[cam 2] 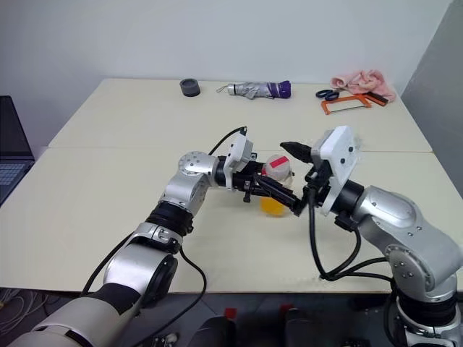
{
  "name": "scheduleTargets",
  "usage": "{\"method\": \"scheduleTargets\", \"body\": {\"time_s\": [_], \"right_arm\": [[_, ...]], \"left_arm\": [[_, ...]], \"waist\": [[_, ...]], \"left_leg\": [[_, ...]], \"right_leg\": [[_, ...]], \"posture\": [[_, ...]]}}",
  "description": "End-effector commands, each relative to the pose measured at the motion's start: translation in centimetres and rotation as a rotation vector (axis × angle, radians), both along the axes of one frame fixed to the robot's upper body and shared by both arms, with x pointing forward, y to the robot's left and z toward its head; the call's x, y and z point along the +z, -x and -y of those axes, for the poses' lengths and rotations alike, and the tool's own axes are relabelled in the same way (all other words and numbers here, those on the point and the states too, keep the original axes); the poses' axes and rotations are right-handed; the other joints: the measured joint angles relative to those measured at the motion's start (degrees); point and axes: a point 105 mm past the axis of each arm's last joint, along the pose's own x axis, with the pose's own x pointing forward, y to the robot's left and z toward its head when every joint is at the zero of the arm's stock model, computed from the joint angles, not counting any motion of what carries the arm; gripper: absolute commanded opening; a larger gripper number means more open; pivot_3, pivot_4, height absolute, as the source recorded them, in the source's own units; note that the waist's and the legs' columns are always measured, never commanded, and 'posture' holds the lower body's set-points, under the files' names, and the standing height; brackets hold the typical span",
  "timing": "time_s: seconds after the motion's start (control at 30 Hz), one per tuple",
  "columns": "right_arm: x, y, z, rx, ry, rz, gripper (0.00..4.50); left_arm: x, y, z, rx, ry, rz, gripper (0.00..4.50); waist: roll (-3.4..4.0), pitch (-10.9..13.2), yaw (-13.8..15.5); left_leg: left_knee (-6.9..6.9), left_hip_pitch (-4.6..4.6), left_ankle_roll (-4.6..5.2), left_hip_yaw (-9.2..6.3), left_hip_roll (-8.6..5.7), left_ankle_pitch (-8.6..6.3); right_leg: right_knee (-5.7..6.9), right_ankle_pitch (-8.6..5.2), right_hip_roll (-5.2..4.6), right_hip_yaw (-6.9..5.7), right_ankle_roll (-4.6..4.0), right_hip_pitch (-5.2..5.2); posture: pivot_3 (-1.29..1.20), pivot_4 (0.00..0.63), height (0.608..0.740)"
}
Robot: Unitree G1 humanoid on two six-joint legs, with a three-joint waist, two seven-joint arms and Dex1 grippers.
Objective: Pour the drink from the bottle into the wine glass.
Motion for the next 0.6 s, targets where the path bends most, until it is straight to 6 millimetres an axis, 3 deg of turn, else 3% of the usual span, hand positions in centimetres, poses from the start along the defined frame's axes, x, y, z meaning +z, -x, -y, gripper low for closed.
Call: {"method": "scheduleTargets", "body": {"time_s": [0.03, 0.23, 0.6], "right_arm": [[0.7, -0.4, -0.3, -0.036, 0.022, 0.091, 4.30], [0.5, -1.5, 0.5, -0.108, 0.029, 0.111, 4.30], [-0.2, -2.3, 3.8, -0.245, 0.014, 0.088, 4.30]], "left_arm": [[1.6, 0.1, 0.2, -0.012, 0.036, 0.052, 1.78], [1.6, 0.1, 0.4, -0.020, 0.037, 0.054, 1.78], [1.4, 0.1, 0.1, -0.007, 0.038, 0.050, 1.78]], "waist": [[0.00, 0.00, 0.00], [0.00, 0.00, 0.03], [0.00, 0.00, 0.03]], "left_leg": [[0.00, 0.00, -0.01, 0.00, 0.00, 0.00], [0.00, -0.01, -0.01, 0.00, -0.01, 0.01], [0.00, -0.01, 0.00, -0.01, -0.01, 0.00]], "right_leg": [[0.00, 0.00, 0.00, 0.00, 0.00, 0.00], [-0.01, 0.00, -0.01, -0.01, 0.00, 0.00], [-0.01, 0.00, -0.01, 0.00, 0.00, 0.00]], "posture": [[0.00, 0.150, 0.740], [0.00, 0.150, 0.740], [0.00, 0.150, 0.740]]}}
